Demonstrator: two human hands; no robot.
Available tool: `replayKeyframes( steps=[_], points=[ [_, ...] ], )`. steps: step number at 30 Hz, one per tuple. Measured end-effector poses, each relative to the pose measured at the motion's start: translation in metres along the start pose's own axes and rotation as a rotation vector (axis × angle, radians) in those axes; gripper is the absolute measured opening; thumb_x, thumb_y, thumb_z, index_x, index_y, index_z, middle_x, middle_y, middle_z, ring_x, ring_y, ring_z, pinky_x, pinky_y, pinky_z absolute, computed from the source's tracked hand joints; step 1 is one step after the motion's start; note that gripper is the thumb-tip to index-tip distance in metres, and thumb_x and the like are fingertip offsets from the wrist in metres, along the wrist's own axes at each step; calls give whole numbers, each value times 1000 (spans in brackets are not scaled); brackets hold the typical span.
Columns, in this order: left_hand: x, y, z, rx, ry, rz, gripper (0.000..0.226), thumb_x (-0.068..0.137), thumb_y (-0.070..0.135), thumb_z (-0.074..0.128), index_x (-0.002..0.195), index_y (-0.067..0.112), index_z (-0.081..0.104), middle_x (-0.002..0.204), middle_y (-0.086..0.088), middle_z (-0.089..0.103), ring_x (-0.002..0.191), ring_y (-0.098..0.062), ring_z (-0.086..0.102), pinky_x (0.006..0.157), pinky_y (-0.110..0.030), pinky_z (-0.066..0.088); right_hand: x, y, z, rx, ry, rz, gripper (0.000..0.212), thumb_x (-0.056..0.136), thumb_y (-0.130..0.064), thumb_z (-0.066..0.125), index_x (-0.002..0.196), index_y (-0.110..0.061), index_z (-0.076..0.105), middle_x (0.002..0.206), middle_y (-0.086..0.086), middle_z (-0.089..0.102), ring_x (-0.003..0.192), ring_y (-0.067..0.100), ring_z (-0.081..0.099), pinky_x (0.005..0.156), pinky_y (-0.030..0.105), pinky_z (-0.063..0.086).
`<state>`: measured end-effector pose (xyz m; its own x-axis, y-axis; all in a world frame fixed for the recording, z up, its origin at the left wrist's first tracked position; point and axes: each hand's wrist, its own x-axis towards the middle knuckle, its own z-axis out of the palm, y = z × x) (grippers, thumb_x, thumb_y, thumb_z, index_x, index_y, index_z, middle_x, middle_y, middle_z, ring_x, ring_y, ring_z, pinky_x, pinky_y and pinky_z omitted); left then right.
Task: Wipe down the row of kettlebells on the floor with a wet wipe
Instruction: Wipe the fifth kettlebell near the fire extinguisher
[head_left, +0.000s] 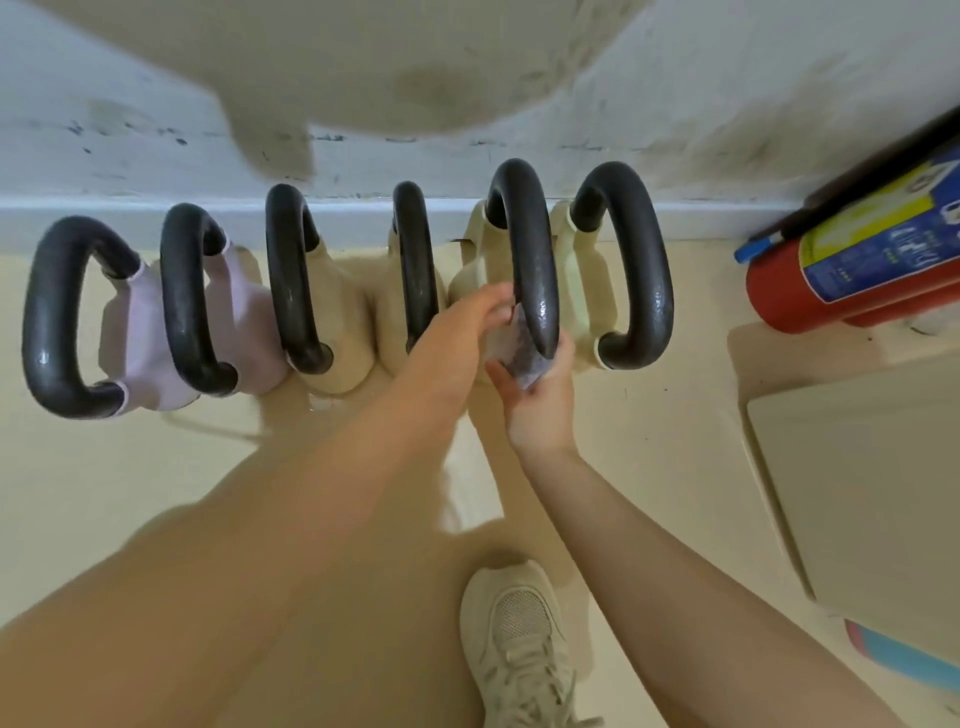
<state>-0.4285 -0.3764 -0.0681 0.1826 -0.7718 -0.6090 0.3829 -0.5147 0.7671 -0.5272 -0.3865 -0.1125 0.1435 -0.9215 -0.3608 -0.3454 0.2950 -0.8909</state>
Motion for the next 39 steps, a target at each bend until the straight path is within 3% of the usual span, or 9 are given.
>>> replayKeyframes(
  steps=[4,8,12,15,19,24,30,35,39],
  points=[
    [0,1,-2,22,-37,8,46,94,46,26,119,28,61,116,5,67,123,-8,48,116,-39,18,-5,-22,-10,10,-111,88,38,94,2,40,130,-8,40,100,-1,53,78,1,55,54,-2,42],
    [0,5,-6,-32,-96,11,55,92,56,20,127,28,52,133,5,56,136,-12,34,119,-40,11,-14,-62,-24,-156,-41,-267,56,92,1,37,144,-10,20,106,-9,48,81,-16,48,77,-5,36],
    [-7,19,-17,-105,-31,80,51,95,51,16,113,26,57,117,7,62,107,0,55,99,-16,38,22,-94,-19,-829,-178,-799,34,89,-3,38,121,-9,48,146,10,42,131,19,42,111,32,34],
    [-15,27,-35,-87,-37,77,61,96,50,13,136,14,41,139,-3,49,126,-12,46,108,-24,30,48,-83,-32,-1322,-315,-1066,19,81,-13,48,82,-3,65,128,22,59,127,41,48,108,51,29],
    [-21,29,-40,-49,-36,64,62,96,51,14,136,13,41,139,-3,50,127,-11,46,112,-27,28,30,-55,-52,-1778,-612,-1228,38,80,-33,47,86,-4,70,96,14,71,120,34,56,114,49,25],
    [-21,22,-26,-78,-16,90,60,95,50,17,133,12,45,135,-3,53,122,-11,48,110,-27,30,40,-58,-34,-1739,-329,-1210,34,83,-31,51,76,-8,75,86,12,72,110,35,61,110,49,34],
    [-23,16,-22,-43,51,67,59,96,50,18,133,12,45,138,-3,51,127,-14,46,107,-26,31,49,-16,-55,-1577,-299,-1673,31,90,-5,41,102,-9,69,109,9,69,119,28,55,113,41,27],
    [-20,12,-4,77,29,55,57,97,48,19,133,14,46,133,0,54,119,-11,50,105,-25,33,23,12,-41,-831,-263,-922,60,94,2,42,145,-19,17,156,-10,6,146,22,0,115,52,23],
    [-11,12,14,141,35,47,37,98,41,26,95,30,61,88,17,61,84,4,57,76,-14,43,2,-1,-22,-215,-183,-411,54,101,-25,29,149,-28,3,154,-12,16,145,9,15,119,31,20]
  ],
)
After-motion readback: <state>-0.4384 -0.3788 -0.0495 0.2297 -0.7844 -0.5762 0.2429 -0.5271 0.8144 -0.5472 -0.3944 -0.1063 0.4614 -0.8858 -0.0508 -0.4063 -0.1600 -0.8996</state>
